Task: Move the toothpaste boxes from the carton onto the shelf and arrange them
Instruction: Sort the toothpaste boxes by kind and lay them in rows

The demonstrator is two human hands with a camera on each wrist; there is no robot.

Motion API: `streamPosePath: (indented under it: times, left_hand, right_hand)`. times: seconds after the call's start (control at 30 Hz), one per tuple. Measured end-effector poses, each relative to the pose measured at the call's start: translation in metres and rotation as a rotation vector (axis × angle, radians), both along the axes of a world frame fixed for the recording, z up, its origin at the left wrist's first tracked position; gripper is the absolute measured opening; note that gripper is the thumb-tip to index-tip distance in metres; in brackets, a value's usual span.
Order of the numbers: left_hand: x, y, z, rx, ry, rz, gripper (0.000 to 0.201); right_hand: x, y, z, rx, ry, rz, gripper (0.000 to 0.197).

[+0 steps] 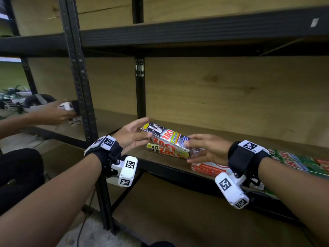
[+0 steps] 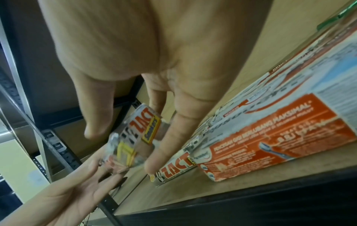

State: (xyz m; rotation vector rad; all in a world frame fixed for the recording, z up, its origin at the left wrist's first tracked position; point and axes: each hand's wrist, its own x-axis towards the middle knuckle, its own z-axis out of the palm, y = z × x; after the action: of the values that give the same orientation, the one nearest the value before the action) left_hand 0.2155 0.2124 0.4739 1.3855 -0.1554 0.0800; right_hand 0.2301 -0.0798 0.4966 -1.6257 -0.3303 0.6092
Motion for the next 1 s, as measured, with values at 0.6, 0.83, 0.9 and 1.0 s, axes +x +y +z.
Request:
streamPosePath:
  times: [0.6,0.83,0.9,1.0]
  left_hand:
    - [0.011,0.017,-0.045,0.903,0.017,0.144,0.056]
    - [0.013,0.016,-0.035,1.116,-0.006,0.130,0.056]
    - [0.014,0.017,-0.036,1.119,-0.010,0.133,0.057]
    - [0.015,0.018,-0.040,1.107,-0.036,0.148,0.056]
  right_hand:
    - [0.013,0.020,0.002,-0.982,-0.664,0.048,0.042]
    - [0.053,0.045,0.027,-1.122,-0.747,-0.016,0.043]
    - [0.074,0.057,0.031,-1.188,-0.750,0.012,0.036]
    - [0.115,0.064,0.021,-1.249,-0.762,0.051,0.039]
